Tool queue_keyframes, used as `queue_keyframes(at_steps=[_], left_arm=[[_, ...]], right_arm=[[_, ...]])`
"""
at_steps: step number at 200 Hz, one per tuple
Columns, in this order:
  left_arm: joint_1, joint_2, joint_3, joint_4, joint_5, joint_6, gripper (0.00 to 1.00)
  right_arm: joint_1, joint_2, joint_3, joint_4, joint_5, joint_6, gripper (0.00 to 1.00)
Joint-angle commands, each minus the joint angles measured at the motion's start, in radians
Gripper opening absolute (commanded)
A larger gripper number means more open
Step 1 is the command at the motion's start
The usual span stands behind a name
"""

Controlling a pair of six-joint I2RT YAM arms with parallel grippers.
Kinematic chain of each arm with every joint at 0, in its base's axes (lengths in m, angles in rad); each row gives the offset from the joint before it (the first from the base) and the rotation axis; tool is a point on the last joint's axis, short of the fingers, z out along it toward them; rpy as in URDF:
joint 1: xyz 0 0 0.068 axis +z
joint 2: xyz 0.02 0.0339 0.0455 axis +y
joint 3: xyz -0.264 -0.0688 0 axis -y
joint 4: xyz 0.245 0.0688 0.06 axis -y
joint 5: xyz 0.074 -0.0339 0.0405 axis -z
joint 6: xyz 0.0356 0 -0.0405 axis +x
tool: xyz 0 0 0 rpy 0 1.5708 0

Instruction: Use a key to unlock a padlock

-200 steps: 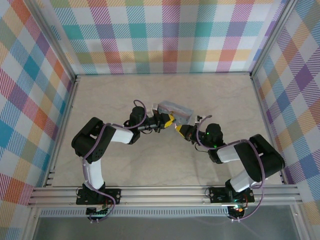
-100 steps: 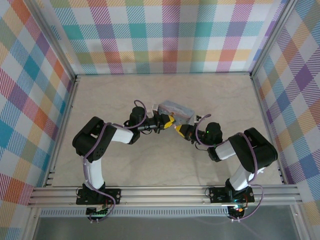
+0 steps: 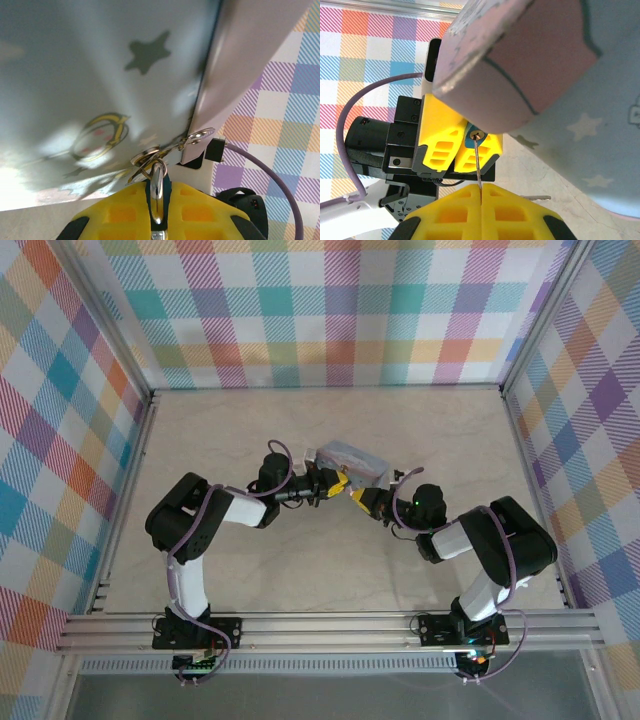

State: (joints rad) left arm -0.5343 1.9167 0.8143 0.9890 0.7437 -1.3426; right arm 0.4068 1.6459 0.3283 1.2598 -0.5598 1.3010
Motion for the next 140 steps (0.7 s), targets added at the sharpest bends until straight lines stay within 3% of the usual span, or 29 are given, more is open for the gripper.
queue_keyframes(at_steps=[1,140], left_arm=[[0.008,0.007,0.0,0.071,0.02,0.006,0.0],[0.007,0.028,0.0,0.097,0.021,-0.012,0.0]], right_arm=[[-0.003,0.028,0.018,0.078,-0.022,0.017,0.0],[-0.004,0.059,0.043,0.094,-0.025,0.028,0.0]])
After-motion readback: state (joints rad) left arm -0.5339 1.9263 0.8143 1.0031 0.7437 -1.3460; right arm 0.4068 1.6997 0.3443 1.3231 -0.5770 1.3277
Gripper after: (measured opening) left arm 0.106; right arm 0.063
